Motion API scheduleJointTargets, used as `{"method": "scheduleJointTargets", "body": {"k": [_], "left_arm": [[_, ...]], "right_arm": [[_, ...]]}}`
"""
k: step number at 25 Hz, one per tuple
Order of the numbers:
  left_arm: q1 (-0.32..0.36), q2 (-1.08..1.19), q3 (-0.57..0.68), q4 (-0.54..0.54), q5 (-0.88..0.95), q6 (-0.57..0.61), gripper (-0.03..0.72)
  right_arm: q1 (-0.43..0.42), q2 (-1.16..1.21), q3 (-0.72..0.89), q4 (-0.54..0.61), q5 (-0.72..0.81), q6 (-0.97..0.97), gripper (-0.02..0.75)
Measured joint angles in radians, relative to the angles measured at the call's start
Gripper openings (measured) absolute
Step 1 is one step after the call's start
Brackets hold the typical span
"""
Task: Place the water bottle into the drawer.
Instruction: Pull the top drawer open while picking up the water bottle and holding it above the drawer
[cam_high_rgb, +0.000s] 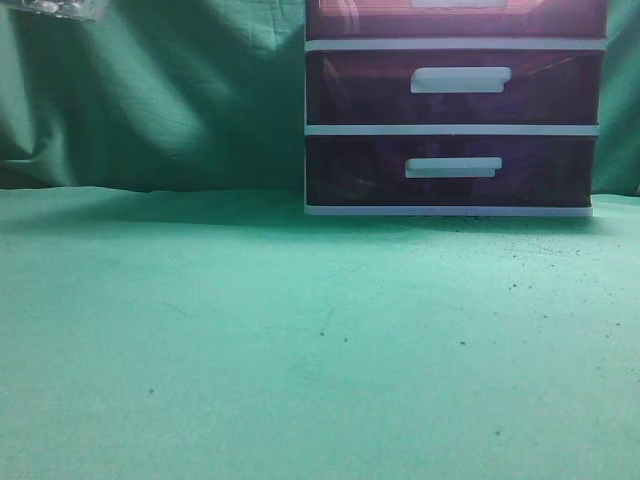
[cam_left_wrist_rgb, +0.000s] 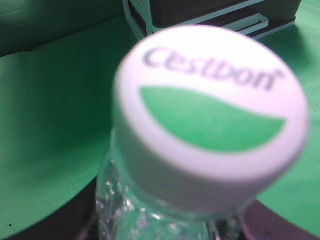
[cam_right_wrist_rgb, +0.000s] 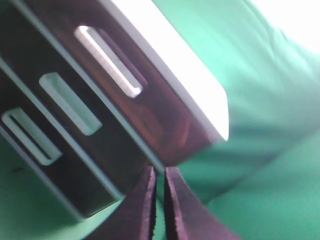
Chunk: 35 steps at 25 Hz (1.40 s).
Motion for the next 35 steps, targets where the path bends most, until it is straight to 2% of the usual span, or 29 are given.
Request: {"method": "scheduleJointTargets", "body": {"k": [2,4,5,10,13,14,21,33,35], "left_arm": [[0.000,0.000,0.000,0.000,0.000,0.000,0.315],[0.000,0.000,0.000,0.000,0.000,0.000,0.315],[0.000,0.000,0.000,0.000,0.000,0.000,0.315],[0.000,0.000,0.000,0.000,0.000,0.000,0.315],[0.000,0.000,0.000,0.000,0.000,0.000,0.315],[0.000,0.000,0.000,0.000,0.000,0.000,0.315],[0.000,0.000,0.000,0.000,0.008,0.000,0.315],[-0.001,0.000,0.000,0.000,0.023,0.000,0.315],[-0.001,0.000,0.000,0.000,0.029,0.000,0.315]], "right_arm": [[0.023,0.102,-0.052,-0.071,-0.047,-0.110,0.050],[0.029,0.195,-0.106,-0.096,-0.114,-0.209,0.050],[0.031,0.243,-0.132,-0.101,-0.145,-0.250,0.111],[0.045,0.432,-0.268,-0.113,-0.223,-0.364,0.296],[0.054,0.515,-0.348,-0.178,-0.231,-0.366,0.288],[0.057,0.536,-0.371,-0.211,-0.231,-0.366,0.328],[0.072,0.671,-0.459,-0.320,-0.229,-0.366,0.314],[0.072,0.806,-0.577,-0.336,-0.241,-0.366,0.314],[0.072,0.808,-0.578,-0.336,-0.248,-0.366,0.213]]}}
